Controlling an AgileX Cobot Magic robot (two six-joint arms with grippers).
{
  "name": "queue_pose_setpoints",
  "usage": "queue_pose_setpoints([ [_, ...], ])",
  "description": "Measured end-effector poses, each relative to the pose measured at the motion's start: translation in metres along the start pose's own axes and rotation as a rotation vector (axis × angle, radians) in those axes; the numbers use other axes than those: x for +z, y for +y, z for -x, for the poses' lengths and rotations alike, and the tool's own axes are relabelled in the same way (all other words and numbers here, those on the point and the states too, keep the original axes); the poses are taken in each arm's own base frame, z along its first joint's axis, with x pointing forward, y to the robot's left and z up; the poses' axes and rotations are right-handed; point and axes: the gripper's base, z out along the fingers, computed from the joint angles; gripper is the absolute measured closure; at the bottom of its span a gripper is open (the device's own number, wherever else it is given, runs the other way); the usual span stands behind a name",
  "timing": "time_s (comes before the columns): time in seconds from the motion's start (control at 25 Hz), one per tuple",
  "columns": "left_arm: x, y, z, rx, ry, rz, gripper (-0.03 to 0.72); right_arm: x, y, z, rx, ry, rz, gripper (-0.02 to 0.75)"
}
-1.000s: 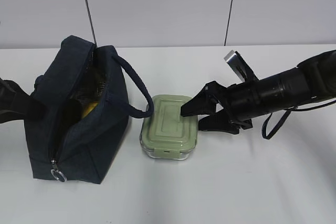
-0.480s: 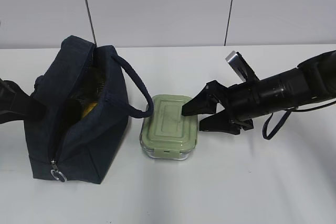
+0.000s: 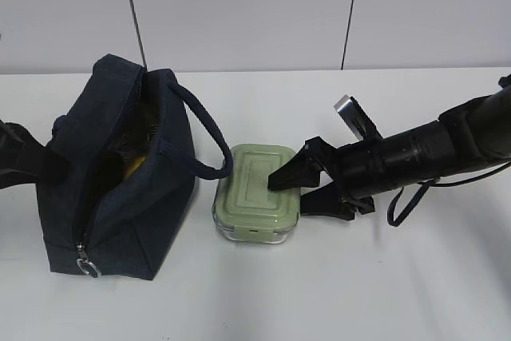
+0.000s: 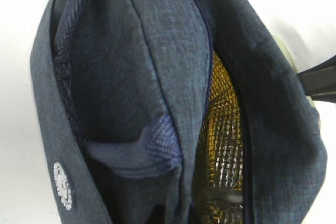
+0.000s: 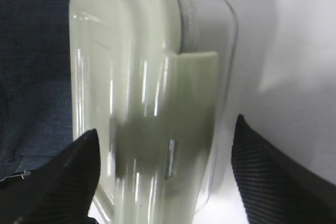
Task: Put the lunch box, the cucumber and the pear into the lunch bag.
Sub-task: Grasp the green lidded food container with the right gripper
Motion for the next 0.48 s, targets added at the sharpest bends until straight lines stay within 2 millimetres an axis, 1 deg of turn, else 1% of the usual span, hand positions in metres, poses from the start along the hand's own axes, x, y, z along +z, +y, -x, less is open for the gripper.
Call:
queue_pose_setpoints([
  [0.48, 0.0, 0.0, 0.0, 0.0, 0.0, 0.0, 0.687, 0.0067, 0.0001, -0.0011, -0.021, -0.011, -0.008, 0.14],
])
